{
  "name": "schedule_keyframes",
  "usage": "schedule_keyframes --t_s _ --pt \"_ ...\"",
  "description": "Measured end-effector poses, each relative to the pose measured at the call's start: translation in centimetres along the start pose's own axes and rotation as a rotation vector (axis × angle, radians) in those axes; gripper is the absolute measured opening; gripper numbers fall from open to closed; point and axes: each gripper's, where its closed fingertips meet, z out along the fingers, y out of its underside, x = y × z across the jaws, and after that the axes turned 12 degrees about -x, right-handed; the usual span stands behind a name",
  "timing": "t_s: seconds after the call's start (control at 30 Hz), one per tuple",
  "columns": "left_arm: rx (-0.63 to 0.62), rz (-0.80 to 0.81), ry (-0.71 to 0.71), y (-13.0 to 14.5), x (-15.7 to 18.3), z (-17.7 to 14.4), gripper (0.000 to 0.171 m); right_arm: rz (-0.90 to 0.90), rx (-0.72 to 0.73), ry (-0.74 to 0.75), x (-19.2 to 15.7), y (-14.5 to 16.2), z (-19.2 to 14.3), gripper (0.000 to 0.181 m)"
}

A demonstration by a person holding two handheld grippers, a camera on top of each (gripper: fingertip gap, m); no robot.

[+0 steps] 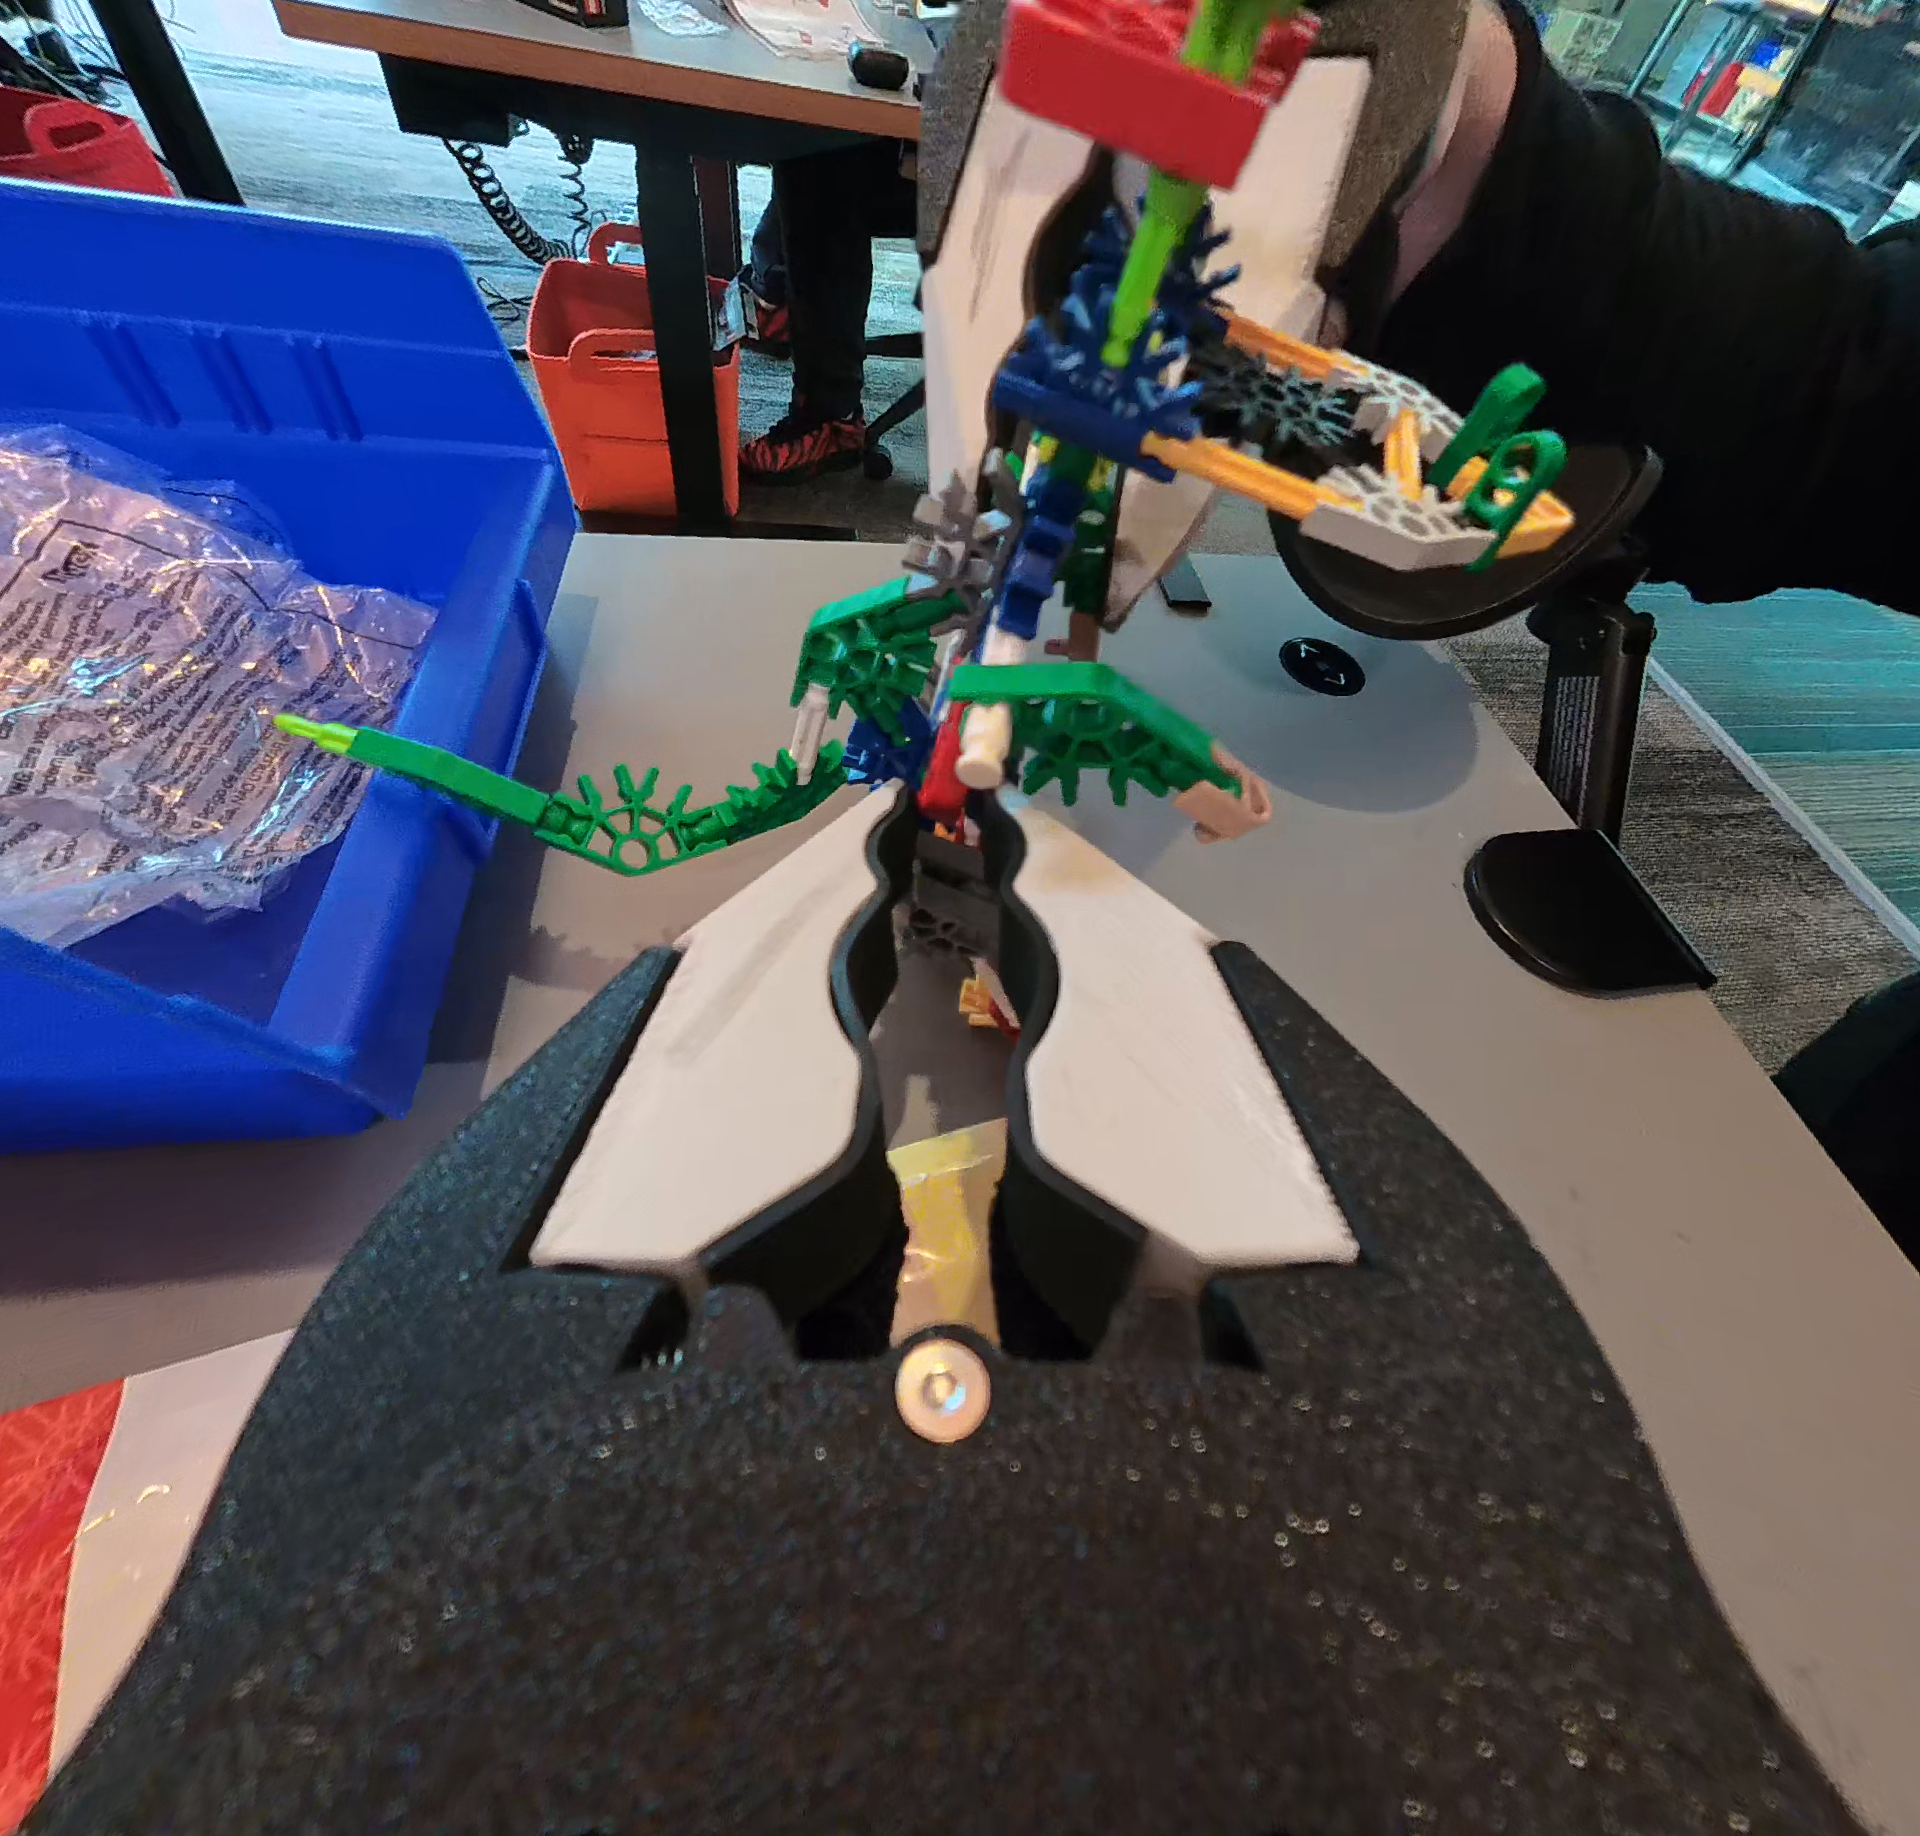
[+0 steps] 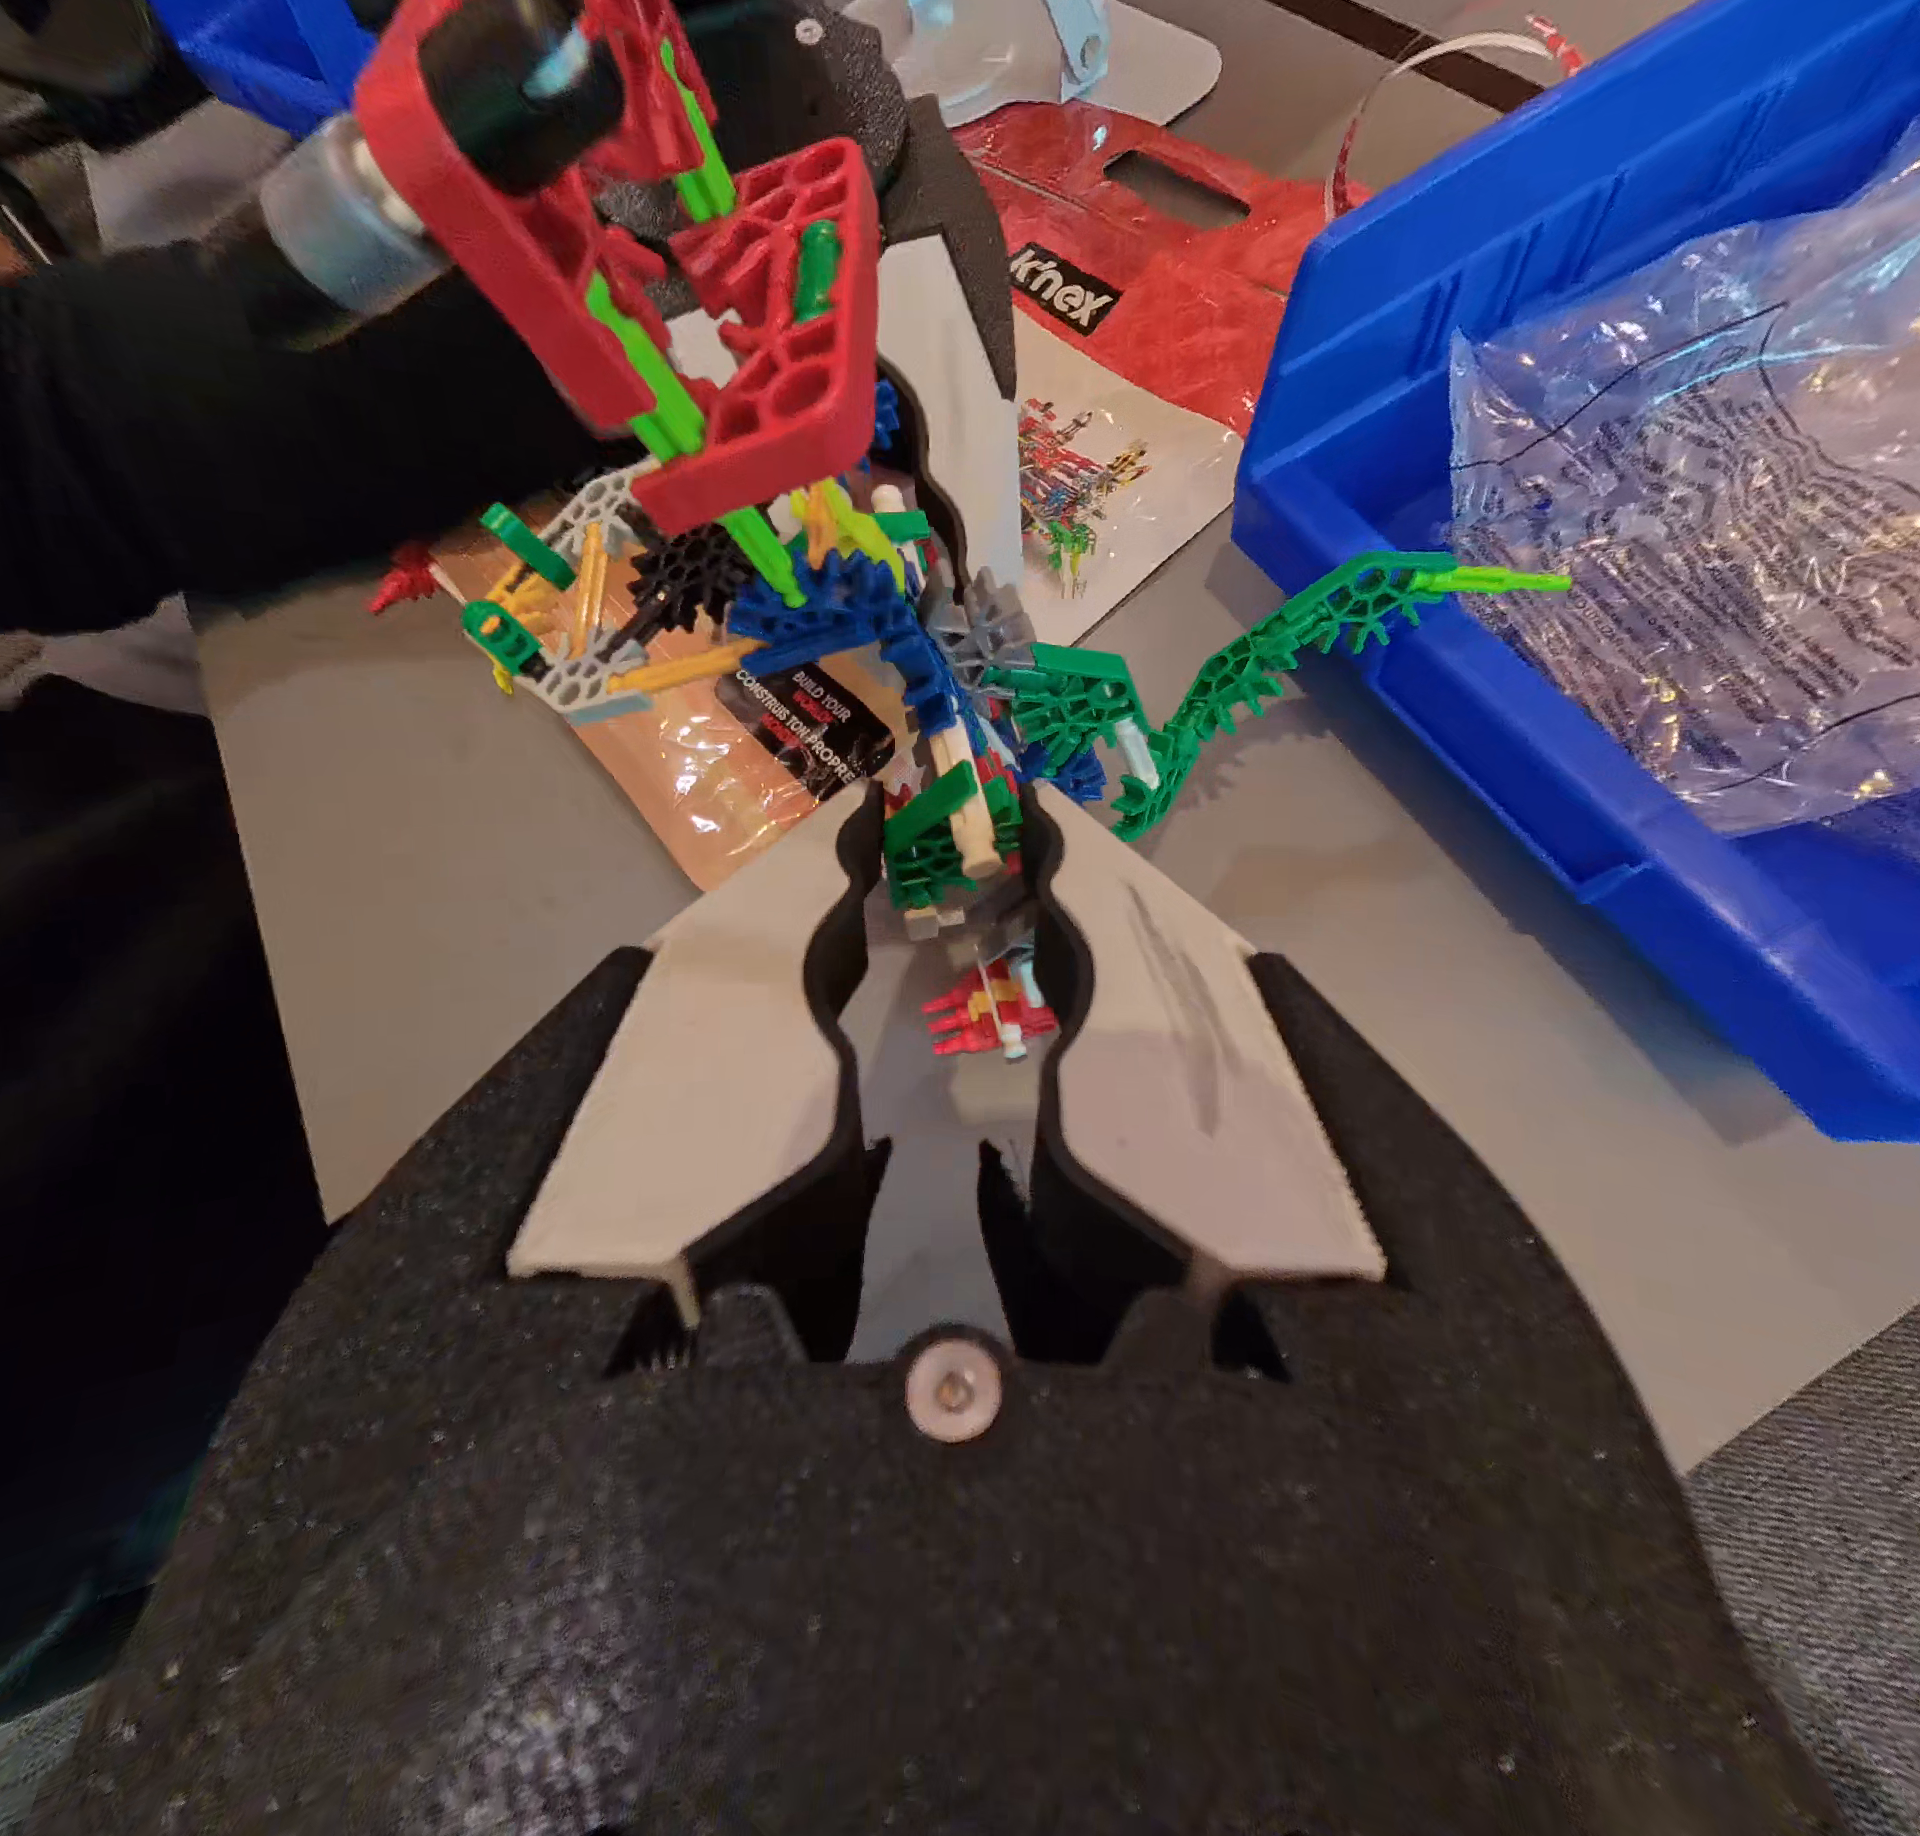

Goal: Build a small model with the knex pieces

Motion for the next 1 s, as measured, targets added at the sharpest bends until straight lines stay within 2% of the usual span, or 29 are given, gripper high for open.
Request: schedule_keyframes --t_s 0.1,0.3,0.47,0.57,0.67,0.8,0.83,1.0 --pt "-0.015 0.012 -0.018 0.2 -0.1 0.2 0.009 0.000 0.011 -0.018 -0.1 -0.1 0.0 0.026" --pt "-0.020 0.015 -0.029 0.1 -0.2 0.4 0.005 -0.144 -0.022 0.052 -0.5 0.7 0.0 0.039" --pt "-0.030 0.001 -0.027 0.2 -0.5 0.4 0.005 -0.156 0.027 0.003 0.2 1.7 -0.4 0.041" --pt "-0.033 0.003 -0.035 0.2 -0.6 0.4 0.005 -0.166 -0.014 -0.007 0.7 3.0 0.9 0.041" --pt "-0.039 -0.002 -0.032 0.1 -0.7 0.5 0.005 -0.223 -0.013 0.019 0.7 2.9 1.7 0.043" --pt "-0.056 -0.025 -0.036 0.1 -1.1 0.6 0.005 -0.245 -0.024 0.094 1.7 2.8 1.9 0.032" --pt "-0.056 -0.023 -0.034 0.1 -1.1 0.6 0.005 -0.227 -0.011 0.110 2.1 2.7 1.9 0.020" --pt "-0.065 0.027 -0.067 0.0 -0.9 0.8 0.005 -0.141 0.047 0.042 2.3 2.7 1.7 0.016"
